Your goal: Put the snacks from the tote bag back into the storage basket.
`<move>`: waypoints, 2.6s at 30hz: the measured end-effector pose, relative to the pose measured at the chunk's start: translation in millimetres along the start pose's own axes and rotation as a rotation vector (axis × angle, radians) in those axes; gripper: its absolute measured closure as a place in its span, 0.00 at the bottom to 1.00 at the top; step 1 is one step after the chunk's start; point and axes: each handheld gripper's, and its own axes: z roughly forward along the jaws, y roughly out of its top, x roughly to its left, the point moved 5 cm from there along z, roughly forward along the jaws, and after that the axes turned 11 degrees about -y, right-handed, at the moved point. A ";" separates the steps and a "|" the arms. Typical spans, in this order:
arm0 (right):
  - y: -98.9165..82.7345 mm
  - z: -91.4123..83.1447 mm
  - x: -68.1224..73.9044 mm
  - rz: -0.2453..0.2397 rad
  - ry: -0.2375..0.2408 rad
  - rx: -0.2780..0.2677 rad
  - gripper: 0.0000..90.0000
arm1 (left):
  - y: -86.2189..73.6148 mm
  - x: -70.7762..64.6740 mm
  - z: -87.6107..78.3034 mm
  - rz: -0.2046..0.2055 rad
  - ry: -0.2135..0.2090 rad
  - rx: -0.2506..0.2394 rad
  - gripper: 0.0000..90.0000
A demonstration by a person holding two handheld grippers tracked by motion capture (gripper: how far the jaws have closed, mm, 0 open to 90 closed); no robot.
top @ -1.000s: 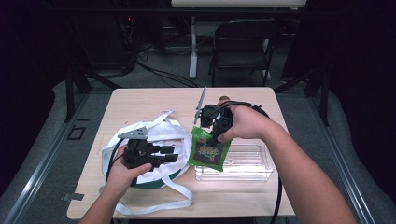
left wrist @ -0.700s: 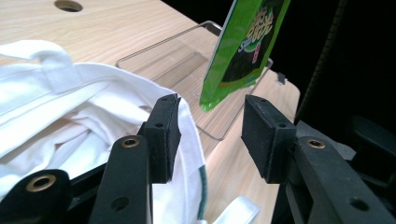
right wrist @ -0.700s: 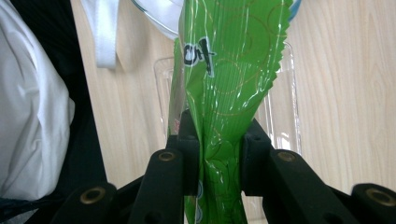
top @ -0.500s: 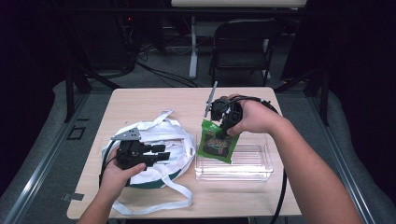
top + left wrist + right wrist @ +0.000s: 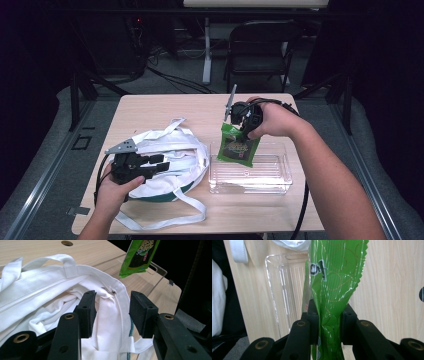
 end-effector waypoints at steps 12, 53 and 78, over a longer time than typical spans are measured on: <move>-7.6 15.3 -13.3 -0.018 -0.031 0.016 0.83 | -6.5 2.2 -10.7 -0.019 0.037 -0.013 0.62; 14.0 72.7 -11.6 -0.194 -0.095 -0.023 0.83 | -10.9 7.3 -20.0 -0.042 0.070 -0.036 0.65; 16.8 93.0 -9.5 -0.208 -0.110 -0.031 0.80 | -12.3 8.7 -18.9 -0.048 0.070 -0.029 0.66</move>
